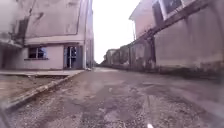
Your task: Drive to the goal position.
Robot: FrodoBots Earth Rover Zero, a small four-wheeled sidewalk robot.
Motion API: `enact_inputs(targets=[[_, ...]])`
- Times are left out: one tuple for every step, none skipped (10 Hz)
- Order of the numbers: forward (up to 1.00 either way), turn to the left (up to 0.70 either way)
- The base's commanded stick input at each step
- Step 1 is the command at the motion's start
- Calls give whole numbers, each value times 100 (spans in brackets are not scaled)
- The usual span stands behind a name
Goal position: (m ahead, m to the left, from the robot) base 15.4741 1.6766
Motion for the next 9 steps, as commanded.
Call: enact_inputs(targets=[[70, 0], [70, 0], [70, 0], [70, 0], [70, 0], [70, 0], [70, 0], [70, 0], [70, 0]])
